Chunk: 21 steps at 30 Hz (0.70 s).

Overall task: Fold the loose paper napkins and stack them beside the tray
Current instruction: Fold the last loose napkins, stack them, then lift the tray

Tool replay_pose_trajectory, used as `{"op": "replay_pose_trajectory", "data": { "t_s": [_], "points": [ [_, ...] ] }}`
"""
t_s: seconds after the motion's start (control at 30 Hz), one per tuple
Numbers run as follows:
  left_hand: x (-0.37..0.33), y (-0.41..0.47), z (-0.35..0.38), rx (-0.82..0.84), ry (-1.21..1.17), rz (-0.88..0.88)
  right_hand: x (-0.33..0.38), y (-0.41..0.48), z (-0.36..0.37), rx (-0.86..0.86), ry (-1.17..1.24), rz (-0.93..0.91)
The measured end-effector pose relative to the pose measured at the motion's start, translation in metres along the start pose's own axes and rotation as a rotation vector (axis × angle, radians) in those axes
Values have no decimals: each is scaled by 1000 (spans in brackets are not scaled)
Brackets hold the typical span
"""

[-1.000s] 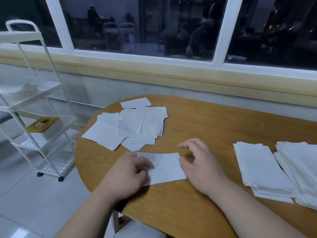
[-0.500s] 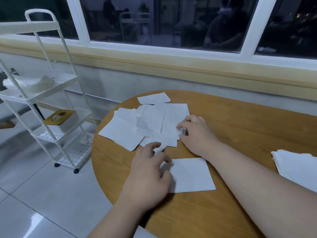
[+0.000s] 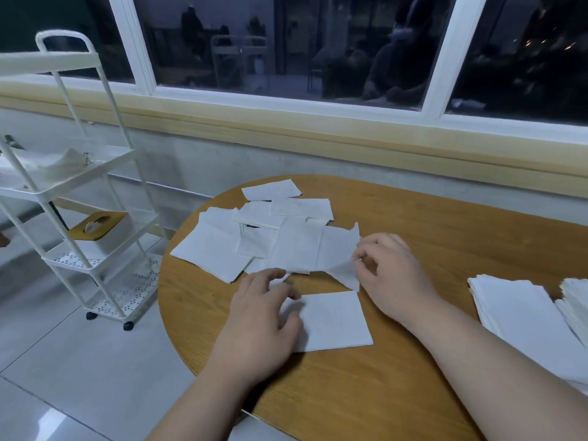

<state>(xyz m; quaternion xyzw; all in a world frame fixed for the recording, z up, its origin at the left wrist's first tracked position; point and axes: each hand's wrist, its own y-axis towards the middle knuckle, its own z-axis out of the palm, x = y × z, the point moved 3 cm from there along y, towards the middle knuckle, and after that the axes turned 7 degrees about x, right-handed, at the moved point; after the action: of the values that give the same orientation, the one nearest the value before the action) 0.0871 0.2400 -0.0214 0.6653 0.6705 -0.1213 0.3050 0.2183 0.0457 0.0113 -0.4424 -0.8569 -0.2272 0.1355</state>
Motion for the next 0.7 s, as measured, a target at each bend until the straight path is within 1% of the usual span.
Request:
{"op": "replay_pose_trajectory", "data": {
  "t_s": [0.1,0.2,0.37,0.47,0.57,0.7],
  "points": [
    [-5,-2,2,32,99,66,-10,-40,-15,-9,-13,59],
    [-15,-6,5,52,186,139,-18,-78,-25,-7,-21,80],
    [-53,-8,25,141,160,166,-27,-109,-24,47,-5,114],
    [-60,1,26,164,161,109,-26,-110,-22,100,7,121],
    [-65,7,27,197,178,107,-25,-113,-22,118,-68,100],
    [-78,1,41,269,161,173,-25,-119,-24,153,-158,114]
  ]
}}
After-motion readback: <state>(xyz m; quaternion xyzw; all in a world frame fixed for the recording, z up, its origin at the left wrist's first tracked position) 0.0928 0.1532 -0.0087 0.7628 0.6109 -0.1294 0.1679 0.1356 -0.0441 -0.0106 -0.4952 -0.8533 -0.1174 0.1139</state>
